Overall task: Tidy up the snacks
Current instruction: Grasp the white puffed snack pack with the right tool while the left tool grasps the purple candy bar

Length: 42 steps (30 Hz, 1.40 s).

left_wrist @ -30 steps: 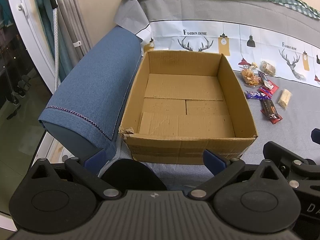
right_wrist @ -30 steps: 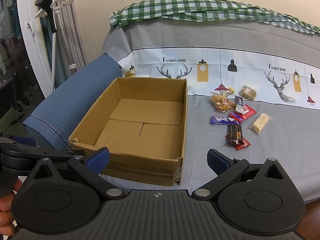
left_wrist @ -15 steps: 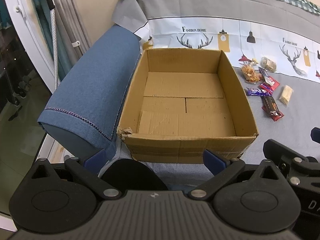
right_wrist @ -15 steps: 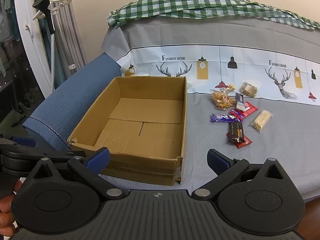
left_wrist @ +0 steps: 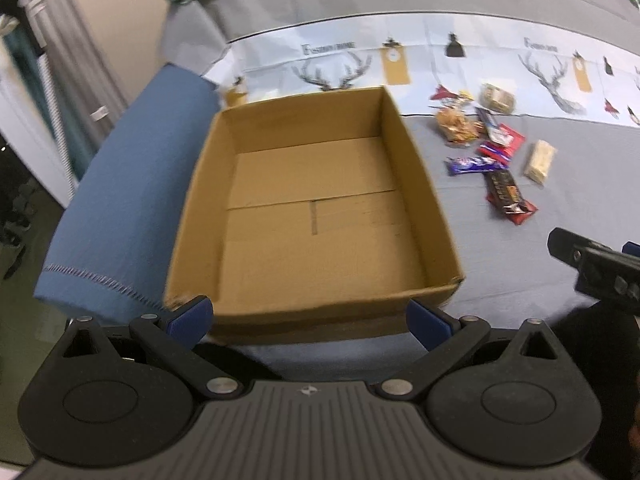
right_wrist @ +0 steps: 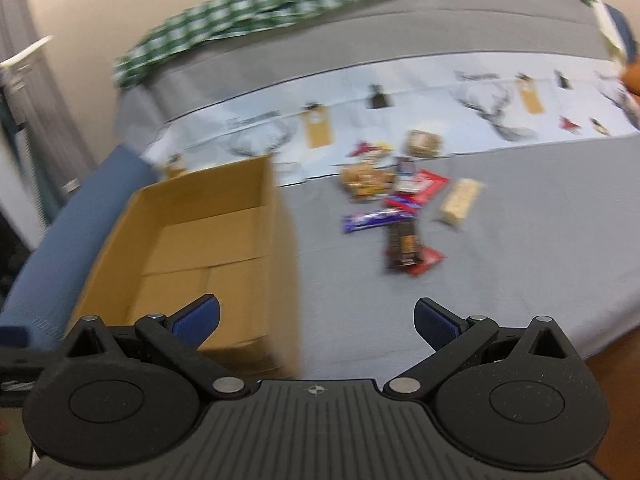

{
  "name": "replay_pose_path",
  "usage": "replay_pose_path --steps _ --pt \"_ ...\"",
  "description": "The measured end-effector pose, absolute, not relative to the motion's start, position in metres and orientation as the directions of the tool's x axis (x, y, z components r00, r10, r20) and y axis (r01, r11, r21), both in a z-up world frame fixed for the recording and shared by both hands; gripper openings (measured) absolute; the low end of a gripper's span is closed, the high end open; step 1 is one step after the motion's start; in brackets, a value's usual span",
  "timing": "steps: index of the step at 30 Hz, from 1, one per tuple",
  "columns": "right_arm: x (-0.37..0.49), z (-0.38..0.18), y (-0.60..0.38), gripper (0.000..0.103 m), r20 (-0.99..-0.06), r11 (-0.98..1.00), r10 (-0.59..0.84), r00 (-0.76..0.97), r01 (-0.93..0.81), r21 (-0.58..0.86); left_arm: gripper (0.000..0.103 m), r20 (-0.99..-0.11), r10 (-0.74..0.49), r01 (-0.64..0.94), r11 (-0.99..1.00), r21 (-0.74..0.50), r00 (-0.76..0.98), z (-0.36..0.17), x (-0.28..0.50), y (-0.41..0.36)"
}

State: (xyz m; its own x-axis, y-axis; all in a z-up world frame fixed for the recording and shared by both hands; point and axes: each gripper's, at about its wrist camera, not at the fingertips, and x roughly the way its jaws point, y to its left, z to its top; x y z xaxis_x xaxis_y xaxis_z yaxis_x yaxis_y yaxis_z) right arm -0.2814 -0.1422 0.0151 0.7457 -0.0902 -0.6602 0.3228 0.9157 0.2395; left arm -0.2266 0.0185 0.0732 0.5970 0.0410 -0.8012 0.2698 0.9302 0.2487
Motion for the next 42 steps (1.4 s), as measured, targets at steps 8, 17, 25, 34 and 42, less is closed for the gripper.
replay_pose_path --steps 8,17,25,34,42 --pt "-0.244 -0.046 -0.244 0.102 -0.705 0.818 -0.265 0.657 0.541 0.196 0.103 -0.826 0.018 0.373 0.887 0.273 0.563 0.054 -0.177 -0.065" --pt "-0.171 -0.115 -0.346 0.102 -0.709 0.717 -0.387 0.59 0.676 0.171 0.103 -0.881 -0.048 0.511 0.829 0.227 0.47 0.005 -0.095 -0.18" --pt "-0.09 -0.18 -0.397 0.102 -0.716 0.711 -0.358 0.6 0.672 0.207 0.103 -0.903 0.086 0.556 0.763 0.331 0.42 -0.066 -0.009 -0.238" --pt "-0.046 -0.202 -0.388 0.102 -0.736 0.787 -0.388 0.555 0.615 0.049 0.103 -0.914 0.063 0.607 0.729 0.316 0.401 -0.123 0.048 -0.276" --pt "-0.068 -0.201 -0.43 0.102 -0.716 0.672 -0.511 0.476 0.741 0.013 0.103 -0.954 0.037 0.663 0.712 0.233 0.297 -0.162 0.081 -0.307"
